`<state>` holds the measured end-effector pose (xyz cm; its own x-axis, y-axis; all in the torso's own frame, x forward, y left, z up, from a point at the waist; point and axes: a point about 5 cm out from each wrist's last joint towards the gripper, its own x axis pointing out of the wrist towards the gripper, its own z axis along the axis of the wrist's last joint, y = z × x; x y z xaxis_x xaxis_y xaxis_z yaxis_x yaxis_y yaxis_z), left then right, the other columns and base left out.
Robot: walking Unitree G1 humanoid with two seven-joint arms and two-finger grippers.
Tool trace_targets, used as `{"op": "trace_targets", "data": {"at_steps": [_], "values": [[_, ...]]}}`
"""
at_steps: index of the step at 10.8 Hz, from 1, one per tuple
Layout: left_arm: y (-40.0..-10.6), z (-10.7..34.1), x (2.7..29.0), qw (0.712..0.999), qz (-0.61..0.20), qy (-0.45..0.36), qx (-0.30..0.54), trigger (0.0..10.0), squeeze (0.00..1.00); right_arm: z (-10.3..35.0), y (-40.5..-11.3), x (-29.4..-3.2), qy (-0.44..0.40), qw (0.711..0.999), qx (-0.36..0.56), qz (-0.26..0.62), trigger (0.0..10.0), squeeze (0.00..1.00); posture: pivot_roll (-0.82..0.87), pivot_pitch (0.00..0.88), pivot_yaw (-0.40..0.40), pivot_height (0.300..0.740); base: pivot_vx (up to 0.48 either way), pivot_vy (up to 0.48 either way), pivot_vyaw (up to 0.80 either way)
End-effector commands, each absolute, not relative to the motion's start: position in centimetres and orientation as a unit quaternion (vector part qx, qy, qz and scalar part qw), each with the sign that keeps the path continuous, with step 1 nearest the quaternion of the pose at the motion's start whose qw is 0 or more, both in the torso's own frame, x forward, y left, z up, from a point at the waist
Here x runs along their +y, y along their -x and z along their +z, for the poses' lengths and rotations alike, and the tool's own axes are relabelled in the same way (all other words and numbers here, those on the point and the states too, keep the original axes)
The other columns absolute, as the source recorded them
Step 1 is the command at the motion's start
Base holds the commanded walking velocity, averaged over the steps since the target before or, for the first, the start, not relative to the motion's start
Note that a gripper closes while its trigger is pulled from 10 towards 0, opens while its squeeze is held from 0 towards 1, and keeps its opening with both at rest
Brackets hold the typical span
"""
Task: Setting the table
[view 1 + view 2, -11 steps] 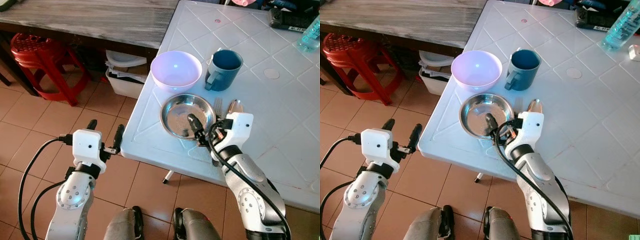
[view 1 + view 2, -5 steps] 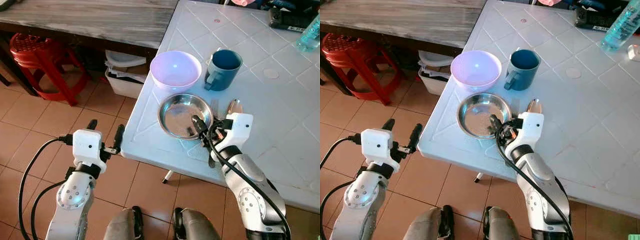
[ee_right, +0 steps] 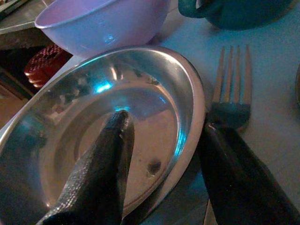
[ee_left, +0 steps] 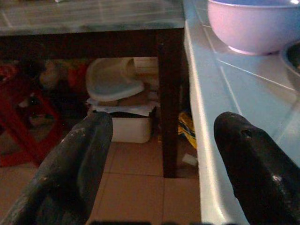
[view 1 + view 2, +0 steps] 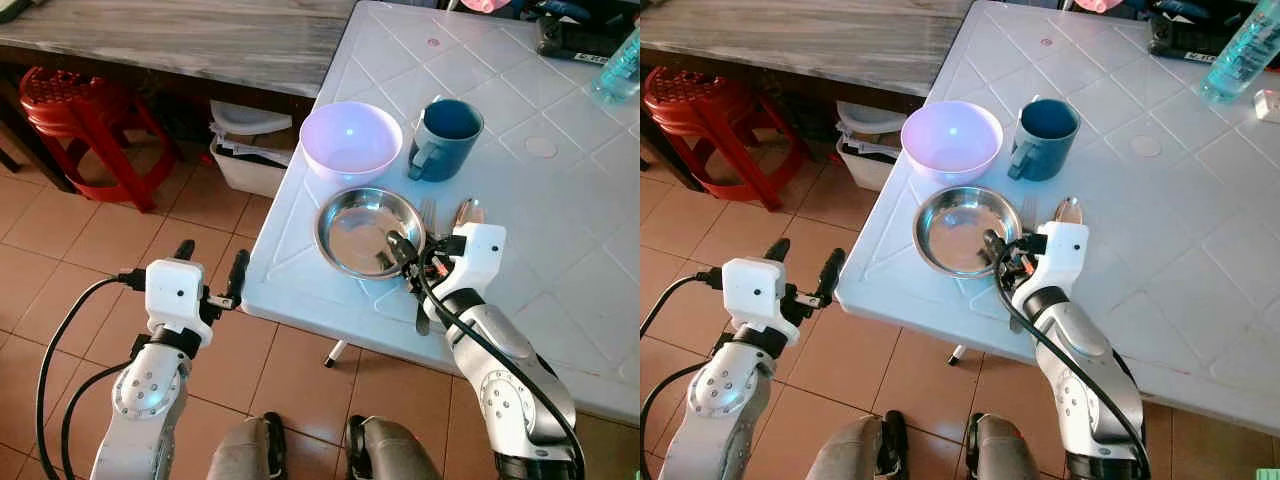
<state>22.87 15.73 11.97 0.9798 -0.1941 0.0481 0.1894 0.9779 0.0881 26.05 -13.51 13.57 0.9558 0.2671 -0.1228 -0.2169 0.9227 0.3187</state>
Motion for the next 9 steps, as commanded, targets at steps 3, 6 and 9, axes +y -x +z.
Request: {"op": "trace_targets", "data": {"at_steps": [3, 6, 9], "values": [[-22.4, 11.7, 15.4, 0.990, -0.133, -0.036, -0.018, 10.0, 0.00, 10.7, -25.8, -13.4, -0.182, 0.961, 0.176, 0.115, 0.0, 0.00, -0.02, 0.215, 0.024, 0.740, 0.000, 0.000, 0.00], [-22.4, 11.7, 15.1, 0.989, -0.144, -0.029, -0.018, 10.0, 0.00, 10.4, -25.9, -13.5, -0.183, 0.954, 0.205, 0.120, 0.0, 0.00, -0.02, 0.212, 0.024, 0.740, 0.000, 0.000, 0.00], [-21.7, 12.1, 14.2, 0.978, -0.204, 0.003, -0.029, 10.0, 0.00, 10.1, -26.2, -13.9, -0.207, 0.945, 0.229, 0.105, 0.0, 0.00, -0.02, 0.214, 0.024, 0.740, 0.000, 0.000, 0.00]]}}
